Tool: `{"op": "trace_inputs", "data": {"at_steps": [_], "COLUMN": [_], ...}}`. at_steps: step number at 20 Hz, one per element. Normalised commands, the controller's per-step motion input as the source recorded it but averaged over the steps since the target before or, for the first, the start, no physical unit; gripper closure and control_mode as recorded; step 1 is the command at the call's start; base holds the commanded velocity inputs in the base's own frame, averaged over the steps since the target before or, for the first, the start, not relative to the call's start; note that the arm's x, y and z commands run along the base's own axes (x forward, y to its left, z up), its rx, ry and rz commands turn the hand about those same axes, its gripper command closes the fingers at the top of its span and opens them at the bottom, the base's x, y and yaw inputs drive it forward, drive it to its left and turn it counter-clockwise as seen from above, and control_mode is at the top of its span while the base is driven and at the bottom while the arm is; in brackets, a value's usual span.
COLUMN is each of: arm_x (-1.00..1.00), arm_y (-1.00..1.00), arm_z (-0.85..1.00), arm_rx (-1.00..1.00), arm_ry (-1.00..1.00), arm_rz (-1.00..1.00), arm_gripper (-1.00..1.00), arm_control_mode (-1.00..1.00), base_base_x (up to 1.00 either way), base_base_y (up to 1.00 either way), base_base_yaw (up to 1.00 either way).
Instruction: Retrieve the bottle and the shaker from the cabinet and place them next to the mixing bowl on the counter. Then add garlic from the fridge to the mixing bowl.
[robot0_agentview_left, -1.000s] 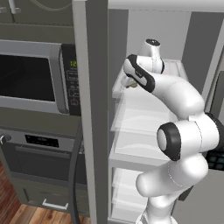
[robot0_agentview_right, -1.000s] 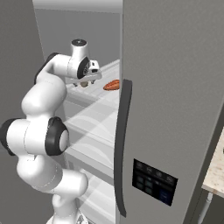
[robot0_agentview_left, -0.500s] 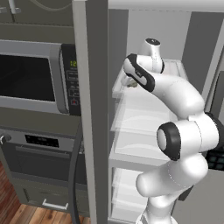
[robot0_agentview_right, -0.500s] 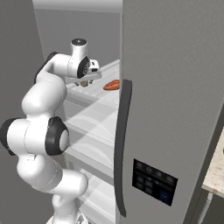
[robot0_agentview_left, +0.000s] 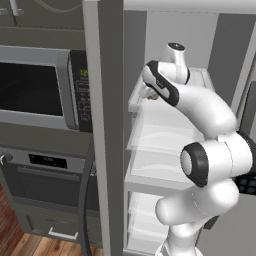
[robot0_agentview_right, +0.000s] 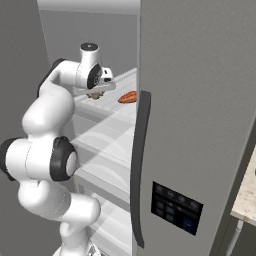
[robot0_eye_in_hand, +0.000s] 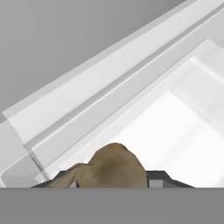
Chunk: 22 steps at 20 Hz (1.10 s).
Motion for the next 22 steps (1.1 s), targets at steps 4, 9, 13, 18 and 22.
{"op": "trace_inputs", "data": {"at_steps": [4, 9, 13, 18, 22], "arm_x": [-0.97, -1.0, -1.0, -1.0, -1.0], "arm_y": [-0.2, -0.04, 0.0, 0.0, -0.02], "arm_z": [0.23, 0.35, 0.22, 0.11, 0.08], "arm_rx": [0.03, 0.01, 0.0, 0.0, 0.0], "arm_ry": [-0.11, -0.1, -0.01, 0.01, 0.0], "arm_rz": [0.0, 0.0, 0.0, 0.0, -0.04], "arm_gripper": [1.0, 1.0, 1.0, 1.0, 1.0], "arm_control_mode": [-1.0, -1.0, -1.0, -1.0, -1.0], "base_base_x": [0.0, 0.0, 0.0, 0.0, 0.0], "base_base_y": [0.0, 0.0, 0.0, 0.0, 0.0], "base_base_yaw": [0.0, 0.0, 0.0, 0.0, 0.0]}}
